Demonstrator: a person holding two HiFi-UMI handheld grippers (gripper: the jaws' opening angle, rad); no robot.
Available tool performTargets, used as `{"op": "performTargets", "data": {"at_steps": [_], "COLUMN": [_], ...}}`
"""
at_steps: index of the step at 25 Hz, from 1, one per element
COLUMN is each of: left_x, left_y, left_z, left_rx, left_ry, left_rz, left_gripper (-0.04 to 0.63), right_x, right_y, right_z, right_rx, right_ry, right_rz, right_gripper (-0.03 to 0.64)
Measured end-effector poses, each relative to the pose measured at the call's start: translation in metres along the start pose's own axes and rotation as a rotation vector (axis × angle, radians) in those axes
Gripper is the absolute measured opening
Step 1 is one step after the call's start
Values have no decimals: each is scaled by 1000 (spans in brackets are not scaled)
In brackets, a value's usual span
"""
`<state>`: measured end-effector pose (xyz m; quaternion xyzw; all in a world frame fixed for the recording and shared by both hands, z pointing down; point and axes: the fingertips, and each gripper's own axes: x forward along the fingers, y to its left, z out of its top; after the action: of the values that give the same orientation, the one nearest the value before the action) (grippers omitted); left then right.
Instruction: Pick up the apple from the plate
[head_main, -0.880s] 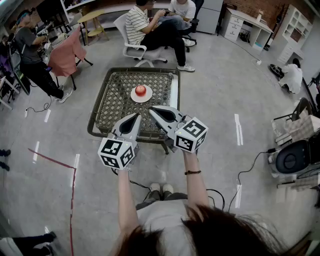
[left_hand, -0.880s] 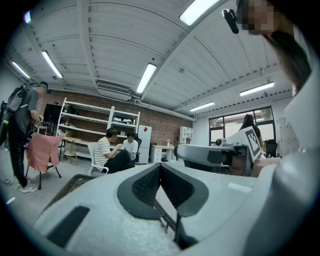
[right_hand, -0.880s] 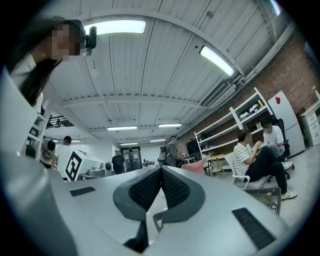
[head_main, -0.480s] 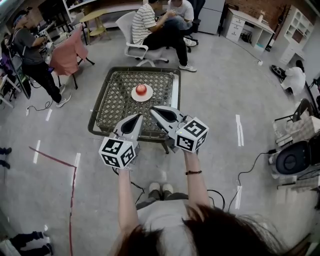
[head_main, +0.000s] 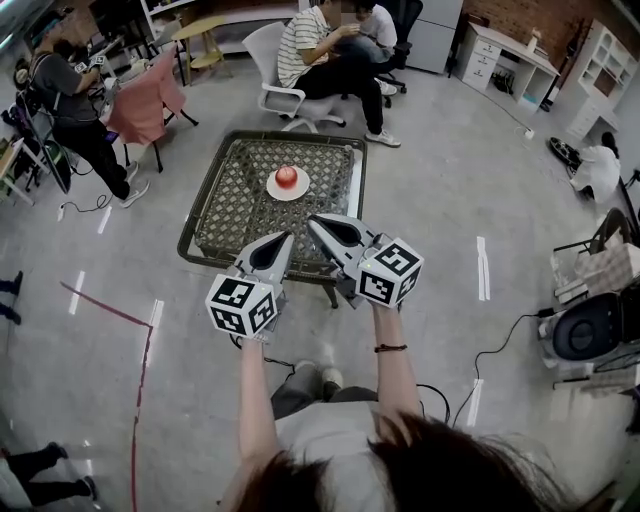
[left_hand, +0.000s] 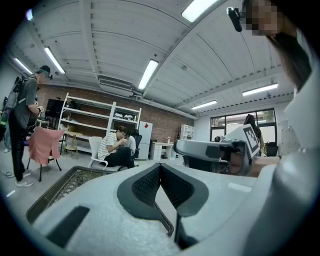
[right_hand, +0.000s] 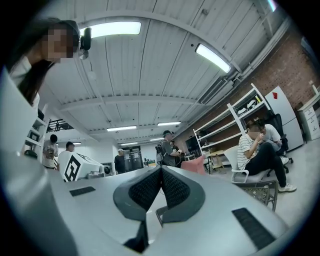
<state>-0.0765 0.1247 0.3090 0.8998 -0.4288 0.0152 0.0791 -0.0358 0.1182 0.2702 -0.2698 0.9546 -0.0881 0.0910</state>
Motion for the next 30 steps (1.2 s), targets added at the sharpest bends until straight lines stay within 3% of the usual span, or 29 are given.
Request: {"op": "performTargets", "data": {"at_steps": [16,30], "left_x": [34,116], "left_y": [44,94], "left_z": [0,7], "left_rx": [-33,-46], "left_ry": [-8,25], "left_rz": [18,-72], "left_gripper": [11,11], "right_x": [30,71], "right_y": [-47,-128], "right_z": [-16,-15], "right_rx": [27,62], "right_ry": [43,50], "right_rz": [-9,-83], "right_gripper": [9,9]}}
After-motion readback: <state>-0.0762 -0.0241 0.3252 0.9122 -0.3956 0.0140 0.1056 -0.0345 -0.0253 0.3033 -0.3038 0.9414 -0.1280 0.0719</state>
